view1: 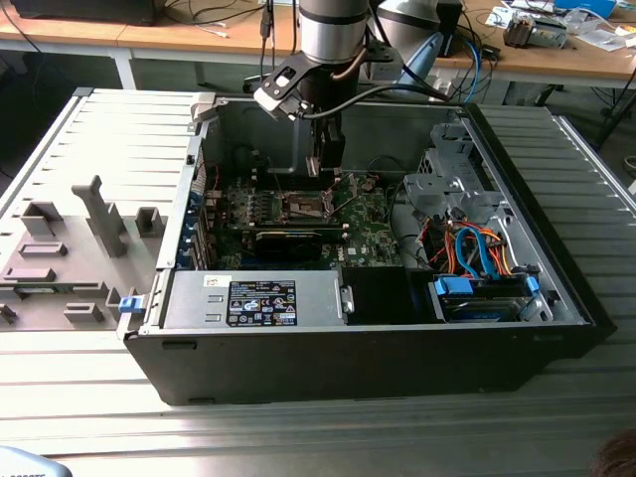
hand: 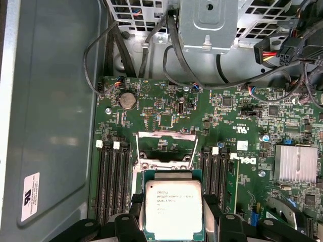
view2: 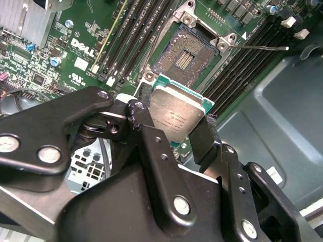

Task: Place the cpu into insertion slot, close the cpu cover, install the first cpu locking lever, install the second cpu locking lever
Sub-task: 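Place the cpu into insertion slot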

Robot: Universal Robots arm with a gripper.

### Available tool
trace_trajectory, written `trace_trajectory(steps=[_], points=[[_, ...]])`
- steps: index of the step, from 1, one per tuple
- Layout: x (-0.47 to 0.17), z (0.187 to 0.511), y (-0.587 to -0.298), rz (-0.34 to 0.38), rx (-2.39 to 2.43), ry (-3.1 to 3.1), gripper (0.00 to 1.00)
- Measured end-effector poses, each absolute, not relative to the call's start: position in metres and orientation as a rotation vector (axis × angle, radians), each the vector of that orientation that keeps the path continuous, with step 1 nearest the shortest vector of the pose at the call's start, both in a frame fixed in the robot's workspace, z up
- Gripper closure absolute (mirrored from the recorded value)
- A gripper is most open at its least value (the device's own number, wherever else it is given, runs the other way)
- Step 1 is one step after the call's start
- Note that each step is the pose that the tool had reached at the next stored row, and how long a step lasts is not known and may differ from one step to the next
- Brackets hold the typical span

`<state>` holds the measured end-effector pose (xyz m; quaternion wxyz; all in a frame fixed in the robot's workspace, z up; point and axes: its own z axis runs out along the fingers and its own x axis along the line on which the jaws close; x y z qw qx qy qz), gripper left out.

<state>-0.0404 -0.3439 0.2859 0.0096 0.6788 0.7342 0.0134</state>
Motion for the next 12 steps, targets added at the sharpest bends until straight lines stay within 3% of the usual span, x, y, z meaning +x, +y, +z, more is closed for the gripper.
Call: trace_trajectory(steps=[12], points=[[-0.0405, 0.2840, -0.3439, 0.042, 2.119, 2.292, 0.45]])
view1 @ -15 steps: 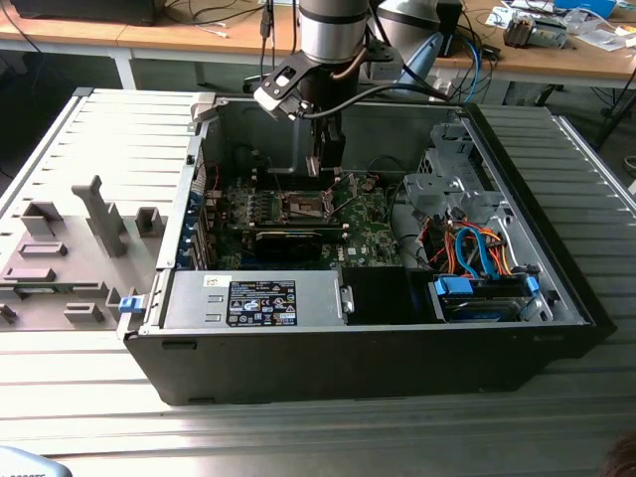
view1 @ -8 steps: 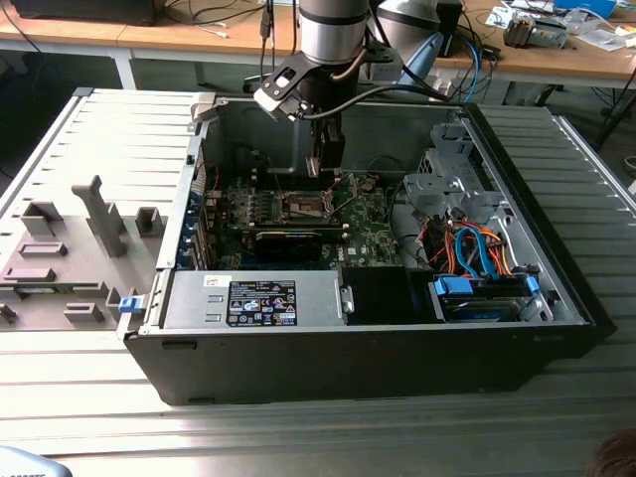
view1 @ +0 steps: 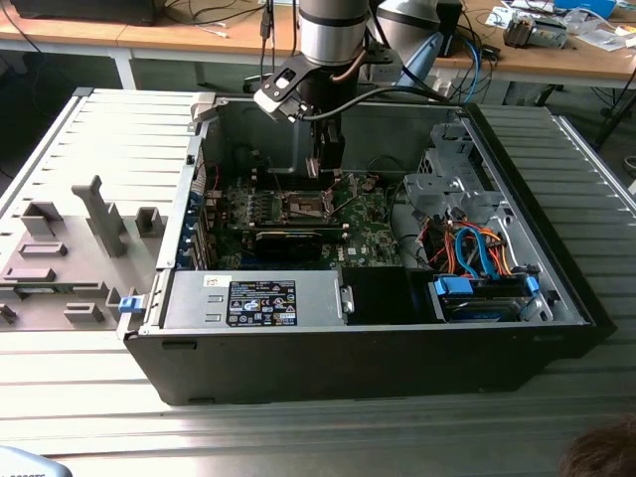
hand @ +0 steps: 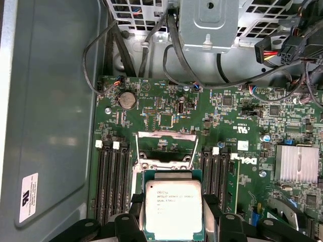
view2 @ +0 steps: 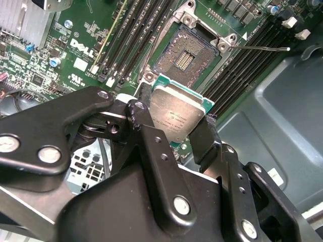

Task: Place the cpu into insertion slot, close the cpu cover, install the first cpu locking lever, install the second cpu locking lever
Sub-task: 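Place the cpu into insertion slot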

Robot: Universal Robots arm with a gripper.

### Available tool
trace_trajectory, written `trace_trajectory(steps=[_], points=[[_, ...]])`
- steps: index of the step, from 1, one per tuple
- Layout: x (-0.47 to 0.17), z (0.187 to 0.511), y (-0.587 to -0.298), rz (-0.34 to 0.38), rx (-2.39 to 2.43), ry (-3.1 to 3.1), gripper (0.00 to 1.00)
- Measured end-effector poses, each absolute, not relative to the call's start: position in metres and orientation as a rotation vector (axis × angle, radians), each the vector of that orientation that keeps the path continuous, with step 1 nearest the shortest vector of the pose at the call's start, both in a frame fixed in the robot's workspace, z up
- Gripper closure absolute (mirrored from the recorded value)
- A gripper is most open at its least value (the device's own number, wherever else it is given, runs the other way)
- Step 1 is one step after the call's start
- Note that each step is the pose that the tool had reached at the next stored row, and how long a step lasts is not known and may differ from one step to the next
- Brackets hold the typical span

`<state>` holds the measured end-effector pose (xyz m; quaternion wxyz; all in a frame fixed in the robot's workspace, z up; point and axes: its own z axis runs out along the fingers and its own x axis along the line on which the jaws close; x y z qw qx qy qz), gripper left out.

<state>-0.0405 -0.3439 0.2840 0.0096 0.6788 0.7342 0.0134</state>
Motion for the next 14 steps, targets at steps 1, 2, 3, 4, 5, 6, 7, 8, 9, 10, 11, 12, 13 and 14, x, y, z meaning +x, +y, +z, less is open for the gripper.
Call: trace_trajectory(steps=[1, 2, 3, 4, 5, 6, 7, 8, 9, 10, 11, 12, 13, 14], points=[[-0.0405, 0.2838, -0.3439, 0.042, 2.119, 2.292, 0.45], [-0.0405, 0.2837, -0.3439, 0.042, 2.119, 2.292, 0.45], [-0.0405, 0.2835, -0.3439, 0.042, 2.119, 2.292, 0.45], [-0.0405, 0.2831, -0.3439, 0.042, 2.119, 2.292, 0.45], [-0.0405, 0.2830, -0.3439, 0.042, 2.119, 2.292, 0.45], [-0.0408, 0.2814, -0.3439, 0.042, 2.119, 2.292, 0.45], [-0.0410, 0.2799, -0.3439, 0.042, 2.119, 2.292, 0.45], [-0.0410, 0.2798, -0.3439, 0.042, 2.119, 2.292, 0.45], [-0.0410, 0.2796, -0.3439, 0.042, 2.119, 2.292, 0.45], [-0.0411, 0.2793, -0.3439, 0.042, 2.119, 2.292, 0.45], [-0.0412, 0.2792, -0.3439, 0.042, 2.119, 2.292, 0.45], [-0.0412, 0.2791, -0.3439, 0.042, 2.119, 2.292, 0.45], [-0.0413, 0.2789, -0.3439, 0.042, 2.119, 2.292, 0.45], [-0.0413, 0.2787, -0.3439, 0.042, 2.119, 2.292, 0.45]])
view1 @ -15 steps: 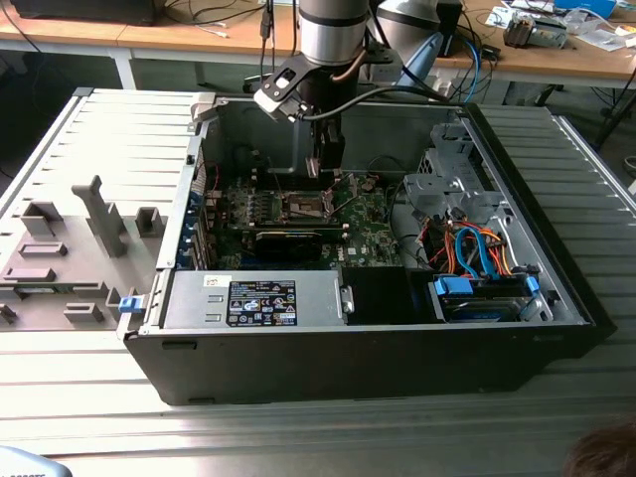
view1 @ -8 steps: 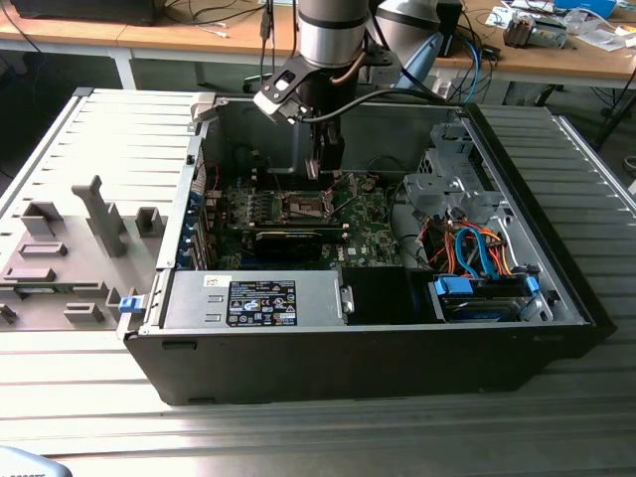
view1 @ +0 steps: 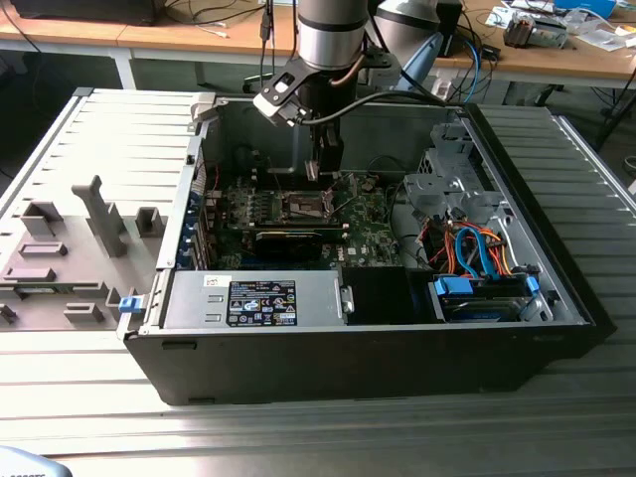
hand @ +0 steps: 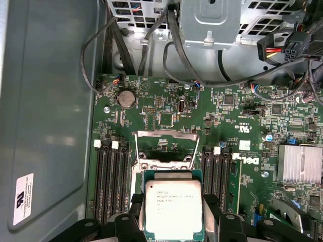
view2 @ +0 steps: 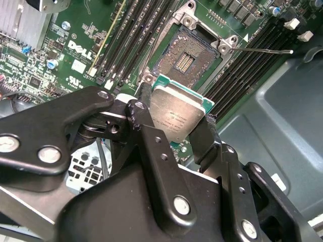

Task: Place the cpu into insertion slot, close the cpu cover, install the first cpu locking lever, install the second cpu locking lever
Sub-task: 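Place the cpu into insertion slot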

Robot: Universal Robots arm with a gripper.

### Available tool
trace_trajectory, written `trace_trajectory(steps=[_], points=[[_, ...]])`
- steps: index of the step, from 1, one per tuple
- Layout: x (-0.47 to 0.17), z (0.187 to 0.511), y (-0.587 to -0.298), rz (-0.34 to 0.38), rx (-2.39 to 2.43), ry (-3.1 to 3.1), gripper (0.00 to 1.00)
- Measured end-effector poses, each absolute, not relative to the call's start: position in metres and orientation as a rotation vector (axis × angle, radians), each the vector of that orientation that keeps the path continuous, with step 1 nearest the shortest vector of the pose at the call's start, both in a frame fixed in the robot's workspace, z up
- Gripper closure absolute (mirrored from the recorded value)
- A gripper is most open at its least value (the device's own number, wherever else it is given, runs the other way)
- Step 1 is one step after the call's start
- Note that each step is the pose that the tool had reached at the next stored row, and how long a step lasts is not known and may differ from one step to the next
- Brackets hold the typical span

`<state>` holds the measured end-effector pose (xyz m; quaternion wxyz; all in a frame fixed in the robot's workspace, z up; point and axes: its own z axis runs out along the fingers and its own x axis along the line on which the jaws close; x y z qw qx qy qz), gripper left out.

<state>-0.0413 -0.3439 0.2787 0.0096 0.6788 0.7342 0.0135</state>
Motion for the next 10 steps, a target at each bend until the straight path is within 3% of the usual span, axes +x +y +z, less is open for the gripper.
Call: trace_trajectory(steps=[10], points=[[-0.0415, 0.2765, -0.3439, 0.042, 2.119, 2.292, 0.45]])
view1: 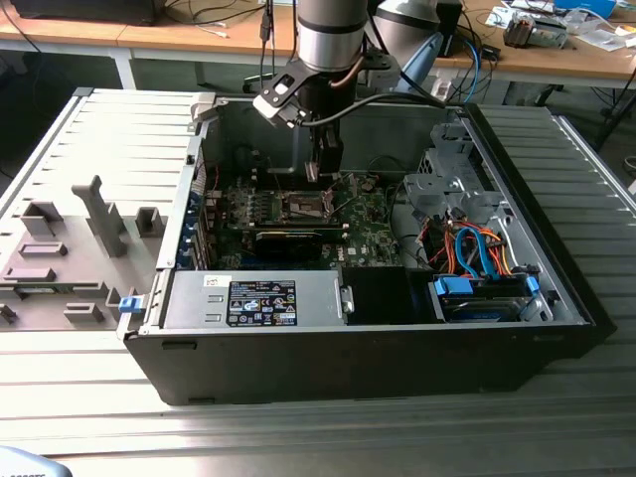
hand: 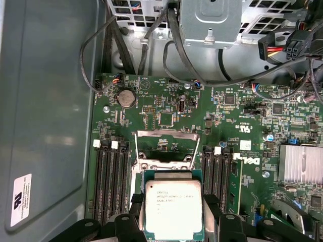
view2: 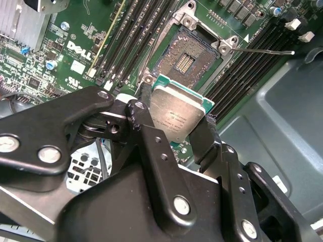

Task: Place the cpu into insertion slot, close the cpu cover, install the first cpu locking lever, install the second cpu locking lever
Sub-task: 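Place the cpu into insertion slot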

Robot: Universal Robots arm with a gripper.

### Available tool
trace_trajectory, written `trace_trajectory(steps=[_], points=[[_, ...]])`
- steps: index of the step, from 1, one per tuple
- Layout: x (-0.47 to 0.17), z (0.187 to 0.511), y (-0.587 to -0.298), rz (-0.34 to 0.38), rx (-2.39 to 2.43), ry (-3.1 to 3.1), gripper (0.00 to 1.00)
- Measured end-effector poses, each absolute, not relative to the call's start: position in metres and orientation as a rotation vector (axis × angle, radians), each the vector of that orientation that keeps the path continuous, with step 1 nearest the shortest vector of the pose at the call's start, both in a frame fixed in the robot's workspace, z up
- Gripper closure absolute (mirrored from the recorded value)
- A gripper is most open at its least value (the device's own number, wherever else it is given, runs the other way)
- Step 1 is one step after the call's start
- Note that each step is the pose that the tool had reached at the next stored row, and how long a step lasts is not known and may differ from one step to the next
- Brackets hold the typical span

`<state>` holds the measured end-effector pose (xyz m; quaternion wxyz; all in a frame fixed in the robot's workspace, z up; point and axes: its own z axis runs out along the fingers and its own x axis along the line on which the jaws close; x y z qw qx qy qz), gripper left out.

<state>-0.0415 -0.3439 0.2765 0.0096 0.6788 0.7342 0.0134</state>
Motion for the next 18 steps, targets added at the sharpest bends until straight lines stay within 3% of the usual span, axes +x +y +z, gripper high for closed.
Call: trace_trajectory(steps=[18], points=[[-0.0416, 0.2727, -0.3439, 0.042, 2.119, 2.292, 0.45]])
